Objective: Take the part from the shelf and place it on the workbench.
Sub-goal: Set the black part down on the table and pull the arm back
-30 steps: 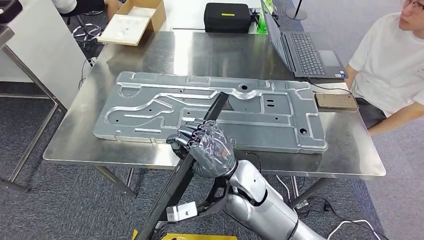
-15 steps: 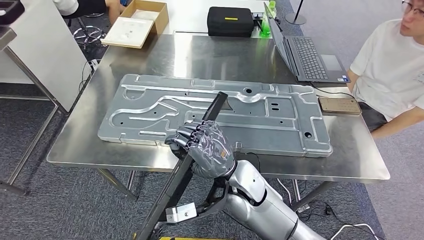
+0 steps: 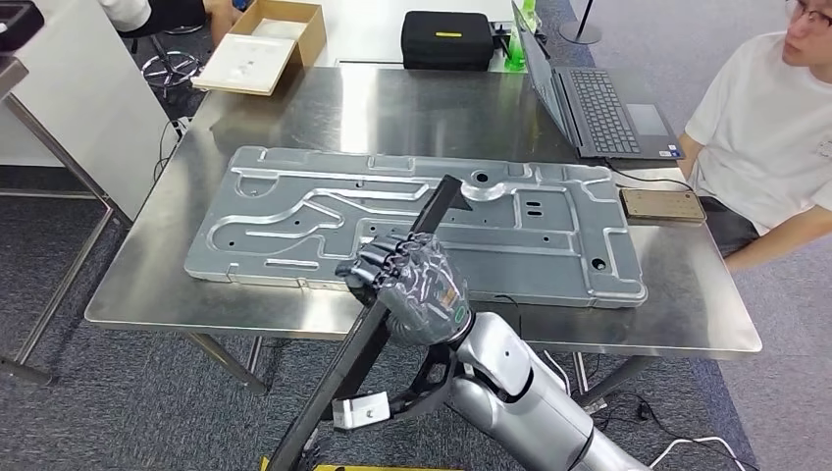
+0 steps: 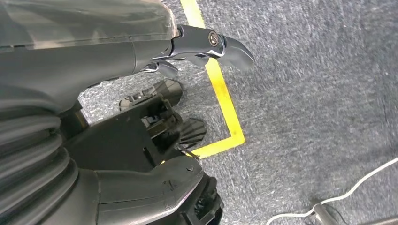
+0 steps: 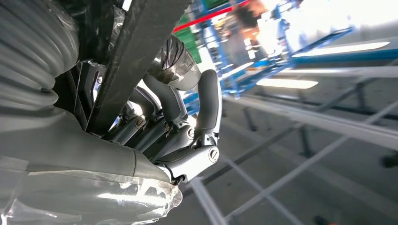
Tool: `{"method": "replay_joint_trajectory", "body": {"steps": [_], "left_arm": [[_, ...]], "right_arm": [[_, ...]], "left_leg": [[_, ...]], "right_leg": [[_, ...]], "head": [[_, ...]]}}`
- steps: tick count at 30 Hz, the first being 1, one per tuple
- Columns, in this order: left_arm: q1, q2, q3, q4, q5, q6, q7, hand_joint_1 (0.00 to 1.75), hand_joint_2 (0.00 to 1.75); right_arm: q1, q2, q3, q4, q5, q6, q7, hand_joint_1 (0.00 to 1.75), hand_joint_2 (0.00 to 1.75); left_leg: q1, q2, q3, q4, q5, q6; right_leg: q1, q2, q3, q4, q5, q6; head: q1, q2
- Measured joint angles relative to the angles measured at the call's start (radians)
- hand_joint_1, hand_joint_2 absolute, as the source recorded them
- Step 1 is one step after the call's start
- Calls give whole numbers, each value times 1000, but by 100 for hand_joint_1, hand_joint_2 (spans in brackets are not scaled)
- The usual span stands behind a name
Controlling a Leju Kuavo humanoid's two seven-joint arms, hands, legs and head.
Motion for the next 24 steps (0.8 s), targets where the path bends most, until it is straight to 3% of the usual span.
{"method": "replay_joint_trajectory", "body": {"steps": [2,4,5,6,7,10,12,15,17,20,21,22,24], "left_arm": [[1,0,0,0,4,-3,-5,0,175],[4,0,0,0,7,-5,-6,0,175],[8,1,0,0,8,-6,-6,0,175],[11,1,0,0,8,-7,-6,0,175],[13,2,0,0,8,-10,-6,0,175],[13,2,0,0,9,-21,-9,0,175],[13,2,0,0,10,-26,-12,0,175],[16,2,0,0,11,-30,-13,0,175],[15,1,-1,0,12,-33,-14,0,175],[16,2,-2,0,11,-36,-15,0,175],[17,2,-2,0,11,-36,-15,0,175],[18,2,-2,0,11,-37,-15,0,175],[18,1,-2,0,12,-38,-15,0,175]], "right_arm": [[-21,-18,-43,-1,2,13,27,175,175],[-49,-46,-97,5,0,33,37,175,175],[-62,-61,-124,12,0,44,37,175,175],[-75,-76,-150,20,3,56,35,175,175],[-90,-90,-176,30,9,69,32,175,175],[-154,-128,-239,63,37,111,27,175,175],[-204,-152,-268,94,46,136,28,175,175],[-247,-179,-295,135,39,165,26,175,175],[-262,-193,-303,157,29,178,20,175,175],[-270,-209,-307,186,17,190,16,175,175],[-269,-213,-307,195,15,195,16,175,175],[-269,-218,-307,204,13,199,17,175,175],[-272,-223,-307,216,9,203,17,175,175]], "left_leg": [[1,1,-31,69,-43,-7],[2,1,-93,196,-101,-12],[2,1,-119,247,-114,-13],[3,1,-129,265,-109,-14],[3,1,-121,244,-84,-14],[3,1,-40,66,5,-7],[0,0,-19,14,14,2],[0,-2,-19,5,21,22],[3,-1,-16,-3,27,33],[2,0,-17,-4,27,37],[1,-1,-17,-3,27,37],[1,-1,-16,-3,26,37],[1,-2,-12,-3,23,34]], "right_leg": [[-6,-3,7,-10,4,-9],[-5,-5,8,-10,4,-13],[-4,-6,7,-9,3,-13],[-4,-6,7,-6,2,-13],[-4,-6,7,-3,1,-11],[-4,-3,3,13,-8,0],[-1,-2,-3,19,-9,11],[-3,-2,-8,21,-11,27],[-6,-2,-34,79,-48,37],[-10,-2,-121,257,-124,47],[-11,-2,-136,284,-123,47],[-11,-2,-133,270,-102,47],[-11,-2,-81,150,-31,42]], "head": [[-1,0],[-1,0],[-1,0],[-1,0],[-1,0],[-1,0],[-1,0],[-1,0],[-1,0],[-1,0],[-1,0],[-1,0],[-1,0]]}}
